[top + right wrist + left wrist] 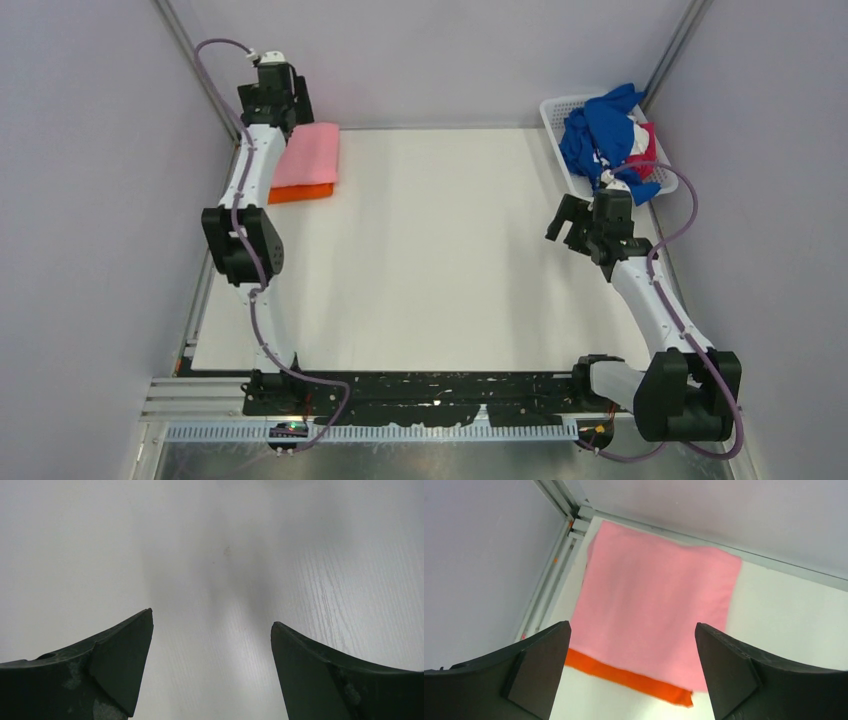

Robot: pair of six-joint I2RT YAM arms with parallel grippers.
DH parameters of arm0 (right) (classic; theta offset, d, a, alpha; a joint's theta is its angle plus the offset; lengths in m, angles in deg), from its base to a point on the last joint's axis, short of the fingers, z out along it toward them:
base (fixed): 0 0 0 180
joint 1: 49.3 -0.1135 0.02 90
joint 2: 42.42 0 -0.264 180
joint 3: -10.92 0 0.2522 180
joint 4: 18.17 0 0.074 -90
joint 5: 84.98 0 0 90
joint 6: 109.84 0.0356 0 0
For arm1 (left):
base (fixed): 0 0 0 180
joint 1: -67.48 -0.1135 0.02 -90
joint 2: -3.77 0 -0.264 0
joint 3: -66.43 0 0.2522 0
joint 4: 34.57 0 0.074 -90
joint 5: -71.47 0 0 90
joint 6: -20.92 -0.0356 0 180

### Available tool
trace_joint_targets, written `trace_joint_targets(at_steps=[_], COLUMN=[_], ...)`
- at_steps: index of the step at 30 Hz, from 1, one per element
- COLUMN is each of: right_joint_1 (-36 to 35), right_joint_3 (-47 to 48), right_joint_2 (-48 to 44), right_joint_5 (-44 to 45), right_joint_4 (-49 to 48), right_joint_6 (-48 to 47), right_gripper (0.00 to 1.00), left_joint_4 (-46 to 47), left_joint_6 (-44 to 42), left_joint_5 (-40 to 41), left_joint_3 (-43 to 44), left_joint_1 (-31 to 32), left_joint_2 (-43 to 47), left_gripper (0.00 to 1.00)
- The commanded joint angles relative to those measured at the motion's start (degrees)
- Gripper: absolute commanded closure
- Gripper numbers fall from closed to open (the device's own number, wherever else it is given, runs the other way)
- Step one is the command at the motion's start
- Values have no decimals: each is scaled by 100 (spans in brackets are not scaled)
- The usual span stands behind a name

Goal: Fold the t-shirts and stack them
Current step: Reset both arms

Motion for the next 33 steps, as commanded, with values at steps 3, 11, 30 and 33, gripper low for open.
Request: trace_joint_targets(at_steps=[3, 11, 30, 33], right_joint_1=[22, 22, 16, 17], right_joint_3=[-136, -539, -1127, -1138], right_joint_2=[-417, -833, -1449, -1440], right_joint_5=[-493, -855, -805, -793], right_joint_4=[-266, -430, -589, -593], right_joint_6=[72, 145, 323, 296], right_gripper=[5, 5, 5, 5], left_joint_4=[242, 784, 282, 250], left_joint_6=[1200, 2114, 2642, 2618], left_joint_5=[-270, -420, -570, -495], left_joint_3=[-2253, -6423, -8416, -8414], left_joint_1=[458, 1580, 2042, 2032], left_joint_2=[2437, 5451, 7555, 7571], left_gripper=[0, 0, 0, 0])
